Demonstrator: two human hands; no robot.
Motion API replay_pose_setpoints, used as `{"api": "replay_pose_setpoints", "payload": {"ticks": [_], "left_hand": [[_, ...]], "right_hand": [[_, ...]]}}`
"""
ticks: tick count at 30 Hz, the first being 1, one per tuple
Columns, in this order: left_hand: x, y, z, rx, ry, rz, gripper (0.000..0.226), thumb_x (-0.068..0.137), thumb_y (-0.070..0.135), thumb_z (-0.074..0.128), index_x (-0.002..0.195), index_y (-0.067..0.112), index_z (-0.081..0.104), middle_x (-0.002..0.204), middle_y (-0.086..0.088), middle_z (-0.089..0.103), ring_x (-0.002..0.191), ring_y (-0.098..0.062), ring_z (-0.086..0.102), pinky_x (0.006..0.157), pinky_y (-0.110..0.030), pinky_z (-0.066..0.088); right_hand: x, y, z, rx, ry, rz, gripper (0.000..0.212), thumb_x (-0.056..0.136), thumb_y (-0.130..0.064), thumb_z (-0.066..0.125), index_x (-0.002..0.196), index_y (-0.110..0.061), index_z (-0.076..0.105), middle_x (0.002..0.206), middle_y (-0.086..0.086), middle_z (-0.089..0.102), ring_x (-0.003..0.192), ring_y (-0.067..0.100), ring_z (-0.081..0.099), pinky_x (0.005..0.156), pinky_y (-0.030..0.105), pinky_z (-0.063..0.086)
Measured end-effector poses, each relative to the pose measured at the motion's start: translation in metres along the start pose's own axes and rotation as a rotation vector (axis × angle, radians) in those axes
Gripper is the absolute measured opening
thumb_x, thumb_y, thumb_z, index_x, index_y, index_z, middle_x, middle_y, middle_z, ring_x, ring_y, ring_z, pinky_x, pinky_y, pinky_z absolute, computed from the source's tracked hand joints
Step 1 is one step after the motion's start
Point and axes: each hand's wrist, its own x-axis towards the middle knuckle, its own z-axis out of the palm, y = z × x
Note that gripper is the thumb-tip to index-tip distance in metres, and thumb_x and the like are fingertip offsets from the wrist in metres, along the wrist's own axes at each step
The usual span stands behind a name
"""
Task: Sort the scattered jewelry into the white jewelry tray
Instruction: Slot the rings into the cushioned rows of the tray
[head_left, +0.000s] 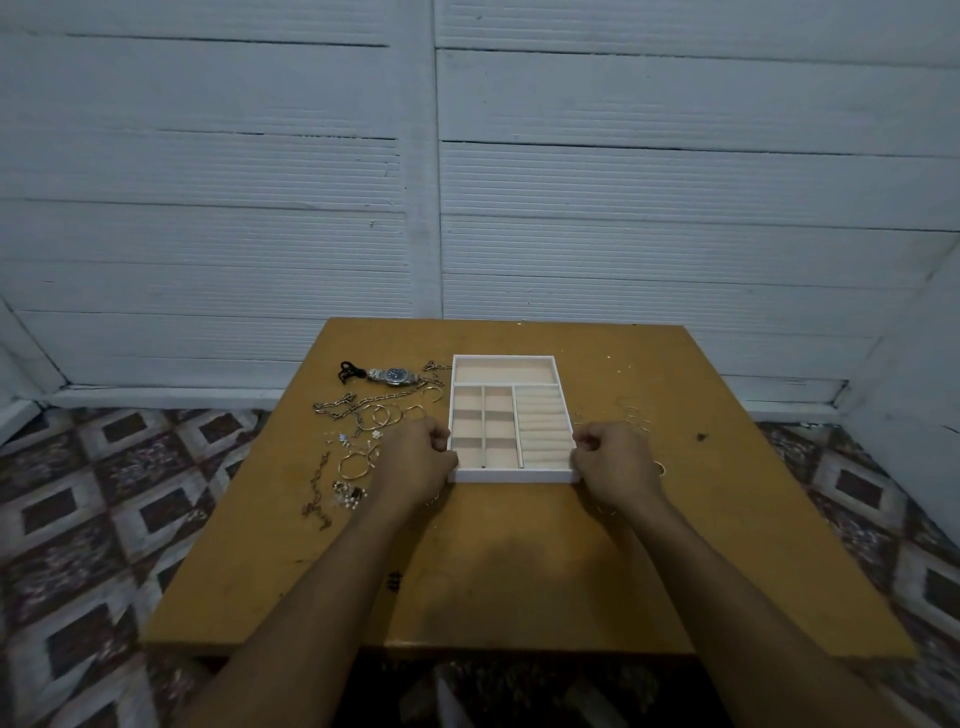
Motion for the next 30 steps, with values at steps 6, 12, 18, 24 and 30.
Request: {"api": "replay_pose_setpoints", "payload": {"ticks": [6, 12, 18, 24, 30], "left_hand": [[-0.003, 0.002, 0.0, 0.051, 0.011, 0.008, 0.016, 0.082, 0.008, 0.066, 0.094, 0.016, 0.072, 0.09, -0.007, 0.065, 0.084, -0.02, 0.057, 0.076, -0.033, 0.052], [-0.012, 0.006, -0.002, 0.056, -0.004, 0.019, 0.013, 0.08, 0.007, 0.067, 0.082, 0.02, 0.067, 0.084, -0.008, 0.064, 0.085, -0.025, 0.063, 0.072, -0.034, 0.053], [-0.025, -0.003, -0.001, 0.062, -0.001, 0.028, 0.011, 0.078, 0.009, 0.064, 0.073, 0.018, 0.06, 0.086, -0.013, 0.07, 0.083, -0.026, 0.064, 0.07, -0.038, 0.054], [-0.036, -0.01, -0.001, 0.046, 0.007, 0.032, 0.032, 0.082, 0.007, 0.065, 0.113, 0.008, 0.07, 0.098, -0.008, 0.071, 0.083, -0.018, 0.062, 0.072, -0.027, 0.049], [-0.043, -0.012, -0.001, 0.061, -0.005, 0.029, 0.043, 0.085, 0.011, 0.064, 0.127, 0.012, 0.063, 0.114, -0.007, 0.07, 0.092, -0.017, 0.063, 0.074, -0.023, 0.048]], "right_hand": [[-0.005, -0.003, 0.005, -0.014, 0.026, -0.028, 0.021, 0.078, 0.001, 0.052, 0.086, 0.0, 0.072, 0.088, 0.013, 0.069, 0.08, 0.027, 0.06, 0.063, 0.032, 0.046], [-0.012, -0.004, 0.002, -0.051, 0.04, -0.038, 0.023, 0.079, -0.001, 0.053, 0.09, 0.001, 0.073, 0.092, 0.015, 0.071, 0.084, 0.028, 0.062, 0.071, 0.036, 0.052], [-0.026, -0.003, 0.002, -0.086, 0.034, -0.037, 0.027, 0.085, -0.004, 0.053, 0.103, -0.003, 0.073, 0.103, 0.011, 0.07, 0.083, 0.02, 0.058, 0.072, 0.03, 0.049], [-0.042, 0.0, -0.001, -0.089, 0.036, -0.033, 0.024, 0.085, -0.006, 0.054, 0.1, 0.003, 0.07, 0.101, 0.02, 0.07, 0.089, 0.031, 0.063, 0.078, 0.043, 0.054], [-0.055, 0.0, -0.006, -0.104, 0.028, -0.043, 0.024, 0.085, -0.006, 0.055, 0.101, 0.003, 0.071, 0.1, 0.02, 0.07, 0.09, 0.03, 0.062, 0.079, 0.041, 0.051]]}}
